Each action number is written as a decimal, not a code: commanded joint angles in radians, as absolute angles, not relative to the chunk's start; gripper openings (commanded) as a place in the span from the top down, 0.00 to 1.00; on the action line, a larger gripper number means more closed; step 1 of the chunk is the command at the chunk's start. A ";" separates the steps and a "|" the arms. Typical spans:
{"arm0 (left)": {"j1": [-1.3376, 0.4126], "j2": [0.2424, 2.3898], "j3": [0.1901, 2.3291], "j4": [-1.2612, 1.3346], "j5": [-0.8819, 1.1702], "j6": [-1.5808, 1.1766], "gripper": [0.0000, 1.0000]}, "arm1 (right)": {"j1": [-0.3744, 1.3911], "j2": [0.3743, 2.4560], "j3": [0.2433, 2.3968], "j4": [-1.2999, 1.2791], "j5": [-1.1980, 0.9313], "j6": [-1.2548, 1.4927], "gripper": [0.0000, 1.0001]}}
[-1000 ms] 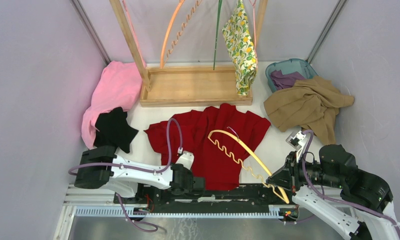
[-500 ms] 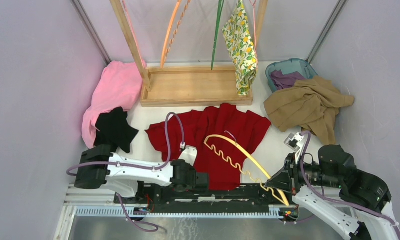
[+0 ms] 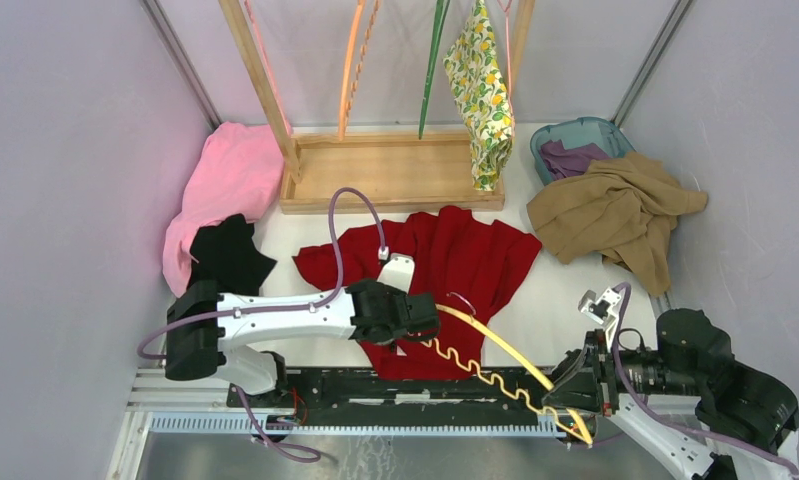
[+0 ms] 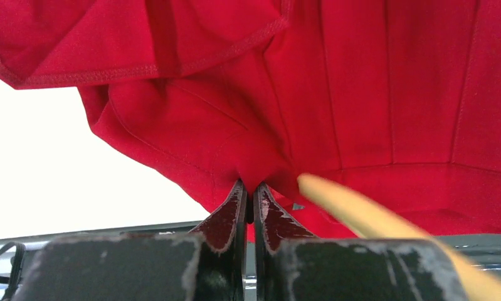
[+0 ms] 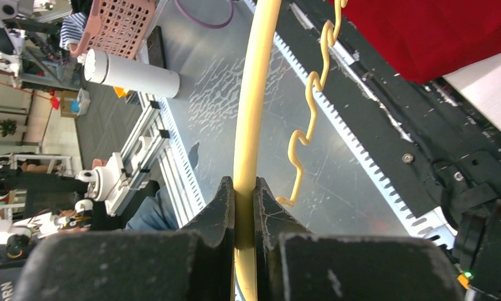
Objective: Place the skirt on the hanger
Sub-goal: Hang the skirt on the hanger.
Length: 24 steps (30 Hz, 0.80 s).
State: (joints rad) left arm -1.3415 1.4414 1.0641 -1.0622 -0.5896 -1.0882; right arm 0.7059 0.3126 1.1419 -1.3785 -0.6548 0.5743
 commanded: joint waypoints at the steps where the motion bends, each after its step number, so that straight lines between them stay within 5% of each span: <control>1: -1.302 1.454 1.136 -1.022 -0.639 -0.969 0.91 | 0.691 0.282 1.161 -1.368 -0.744 0.582 0.99; 24: -1.255 1.467 1.224 -0.986 -0.632 -0.858 0.93 | 0.626 0.256 1.101 -1.346 -0.843 0.590 0.99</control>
State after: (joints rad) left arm -1.2640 1.4639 1.1816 -1.0225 -0.5968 -0.9062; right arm 0.6315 0.2485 1.0710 -1.4136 -0.7853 0.6090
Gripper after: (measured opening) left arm 0.096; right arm 0.089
